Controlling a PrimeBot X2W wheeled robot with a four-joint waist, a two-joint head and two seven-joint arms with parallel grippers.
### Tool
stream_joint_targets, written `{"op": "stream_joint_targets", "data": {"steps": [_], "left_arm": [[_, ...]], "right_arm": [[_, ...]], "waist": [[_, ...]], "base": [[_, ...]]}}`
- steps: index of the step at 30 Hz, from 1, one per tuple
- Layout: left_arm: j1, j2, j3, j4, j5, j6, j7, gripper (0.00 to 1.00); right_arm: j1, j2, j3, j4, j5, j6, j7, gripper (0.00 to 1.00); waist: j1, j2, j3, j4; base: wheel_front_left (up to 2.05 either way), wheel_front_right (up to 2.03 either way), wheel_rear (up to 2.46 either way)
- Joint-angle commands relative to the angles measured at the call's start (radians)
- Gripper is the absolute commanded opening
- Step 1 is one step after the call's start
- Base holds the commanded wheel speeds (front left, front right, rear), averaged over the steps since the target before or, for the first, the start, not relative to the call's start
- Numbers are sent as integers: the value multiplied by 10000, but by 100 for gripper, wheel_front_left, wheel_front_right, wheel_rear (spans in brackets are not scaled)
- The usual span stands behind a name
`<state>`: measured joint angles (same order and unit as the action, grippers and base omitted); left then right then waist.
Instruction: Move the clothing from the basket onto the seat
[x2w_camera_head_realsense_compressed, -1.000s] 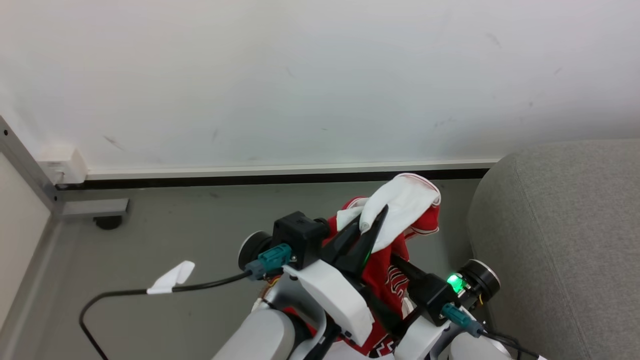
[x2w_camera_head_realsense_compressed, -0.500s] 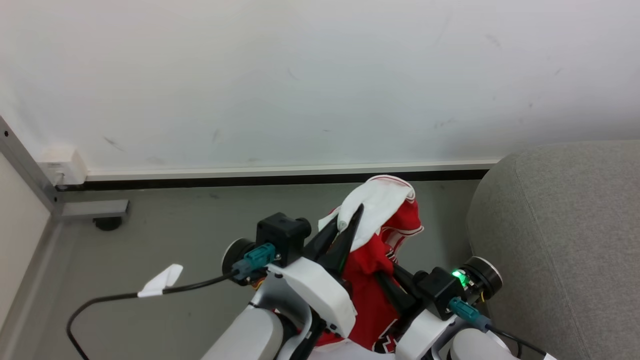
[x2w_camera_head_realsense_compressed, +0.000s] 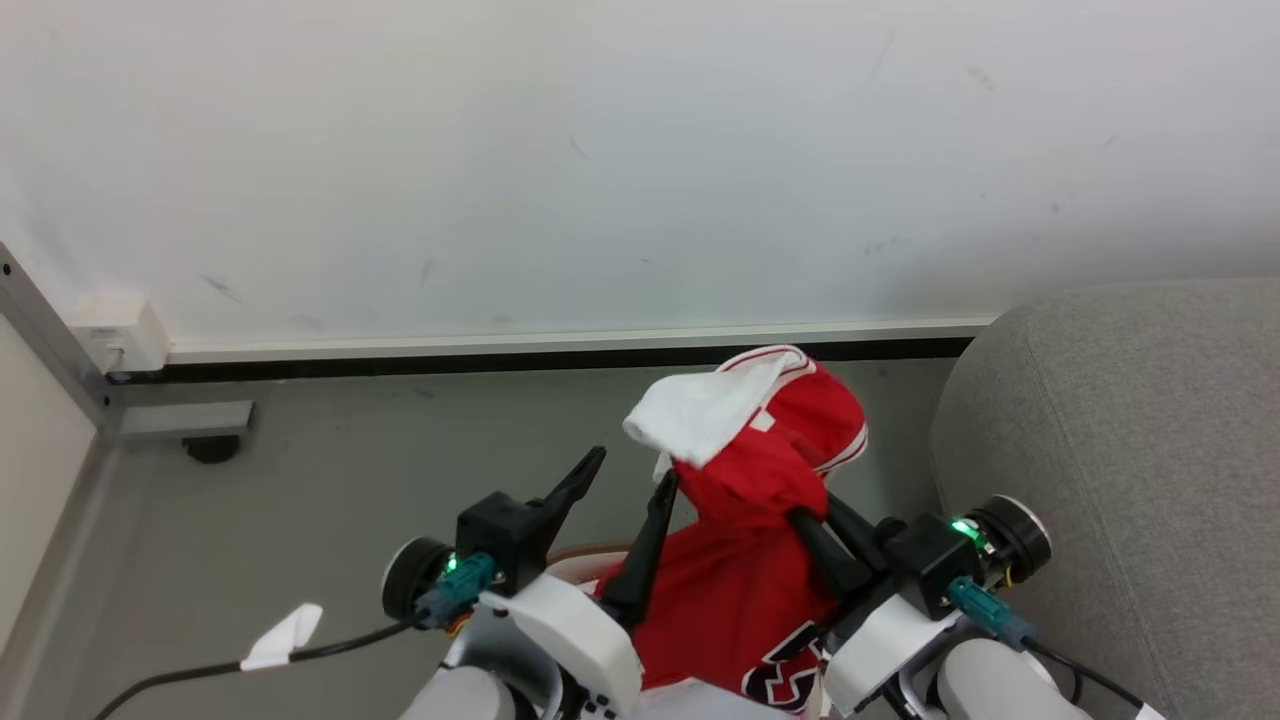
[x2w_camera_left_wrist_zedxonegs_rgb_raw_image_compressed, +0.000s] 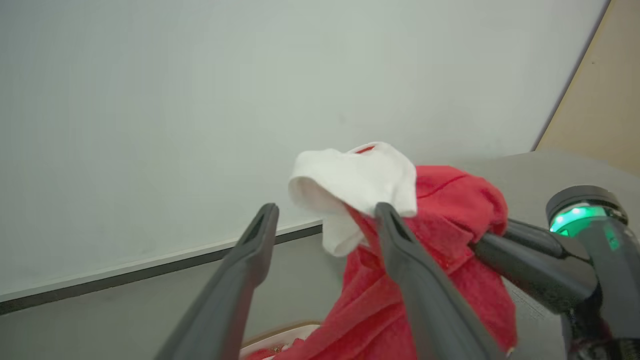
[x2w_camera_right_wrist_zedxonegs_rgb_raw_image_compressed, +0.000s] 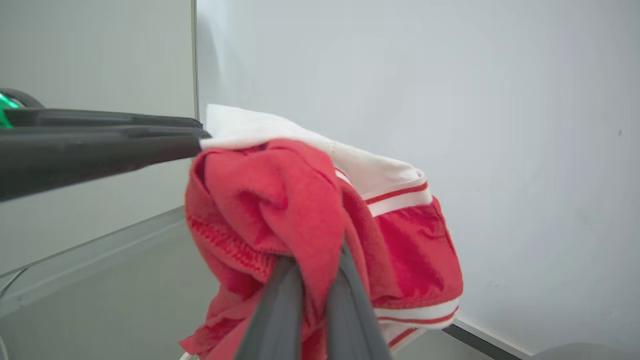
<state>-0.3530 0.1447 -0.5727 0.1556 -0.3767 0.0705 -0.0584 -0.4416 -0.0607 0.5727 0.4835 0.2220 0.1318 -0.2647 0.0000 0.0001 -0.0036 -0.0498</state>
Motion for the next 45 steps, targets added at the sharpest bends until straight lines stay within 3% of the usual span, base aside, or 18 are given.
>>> {"op": "stream_joint_targets", "data": {"steps": [1, 15, 27, 35, 45], "left_arm": [[212, 146, -17, 127, 150, -23, -170, 100], [400, 35, -332, 373, 54, -133, -593, 100], [405, -9, -567, 81, 37, -148, -562, 100], [231, -264, -1301, -272, 305, -395, -500, 100], [-22, -337, -1744, -558, 402, -541, -312, 100]], "right_arm": [[80, -136, -209, -137, -111, -21, 4, 0], [287, -570, -1076, -560, -285, -21, 4, 0], [386, -958, -1542, -1023, -410, -23, 4, 0], [961, -1449, -2669, -1745, -524, -21, 3, 0], [1695, -1623, -3947, -2720, -436, -21, 2, 0]], "waist": [[0, -1, 1, 26], [0, -1, 29, -249], [0, -1, 325, -1860], [0, -1, 621, -3250], [0, -1, 1239, -3756]], "base": [[0, 0, 0], [0, 0, 0], [0, 0, 0], [0, 0, 0], [0, 0, 0]]}}
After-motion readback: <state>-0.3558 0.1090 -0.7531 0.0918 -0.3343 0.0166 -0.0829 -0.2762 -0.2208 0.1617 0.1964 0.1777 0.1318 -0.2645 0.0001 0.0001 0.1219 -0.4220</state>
